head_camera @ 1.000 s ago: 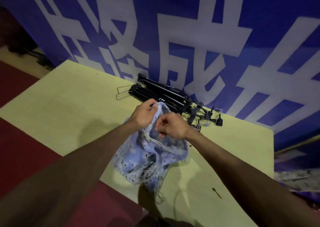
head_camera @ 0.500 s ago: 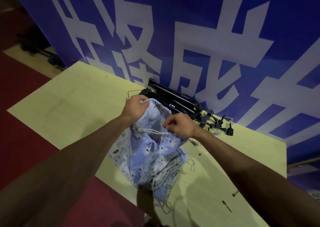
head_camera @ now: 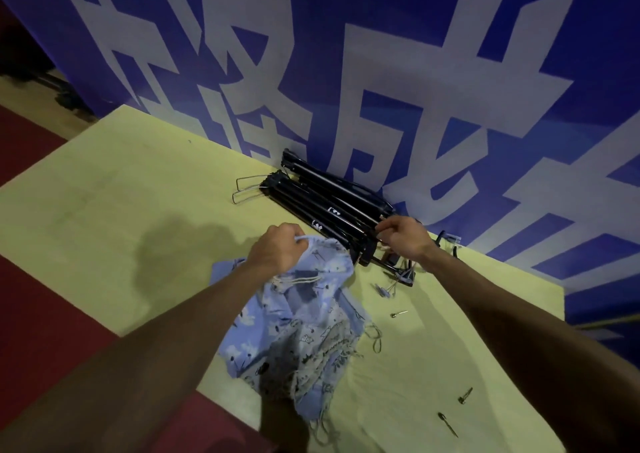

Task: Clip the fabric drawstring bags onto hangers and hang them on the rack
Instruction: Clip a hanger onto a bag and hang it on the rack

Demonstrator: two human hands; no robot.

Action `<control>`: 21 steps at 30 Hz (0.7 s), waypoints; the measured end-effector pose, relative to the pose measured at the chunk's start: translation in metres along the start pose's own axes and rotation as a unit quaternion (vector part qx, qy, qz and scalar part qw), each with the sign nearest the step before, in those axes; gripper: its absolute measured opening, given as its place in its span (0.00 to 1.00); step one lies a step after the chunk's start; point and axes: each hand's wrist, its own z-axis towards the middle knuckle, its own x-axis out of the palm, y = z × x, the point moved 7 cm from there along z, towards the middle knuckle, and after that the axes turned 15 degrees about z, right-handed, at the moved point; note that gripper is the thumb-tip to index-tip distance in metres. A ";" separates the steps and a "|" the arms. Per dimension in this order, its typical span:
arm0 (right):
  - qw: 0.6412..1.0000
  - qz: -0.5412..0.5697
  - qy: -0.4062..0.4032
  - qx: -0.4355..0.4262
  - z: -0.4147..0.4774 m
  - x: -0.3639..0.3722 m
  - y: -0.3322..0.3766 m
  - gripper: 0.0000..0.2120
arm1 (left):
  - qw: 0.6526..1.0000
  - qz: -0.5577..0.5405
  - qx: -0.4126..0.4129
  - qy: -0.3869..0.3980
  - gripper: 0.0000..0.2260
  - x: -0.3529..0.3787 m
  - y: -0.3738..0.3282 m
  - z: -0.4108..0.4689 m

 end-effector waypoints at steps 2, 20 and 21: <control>0.999 -0.040 0.003 -0.008 0.015 0.004 0.002 0.14 | 0.998 -0.061 -0.007 0.021 0.12 0.006 0.000 0.010; 0.964 -0.245 0.094 0.045 0.113 0.085 -0.023 0.22 | 0.941 -0.315 -0.101 0.065 0.09 0.052 0.028 0.070; 0.968 -0.234 0.084 0.036 0.112 0.084 -0.022 0.21 | 0.943 -0.312 -0.101 0.064 0.09 0.051 0.028 0.067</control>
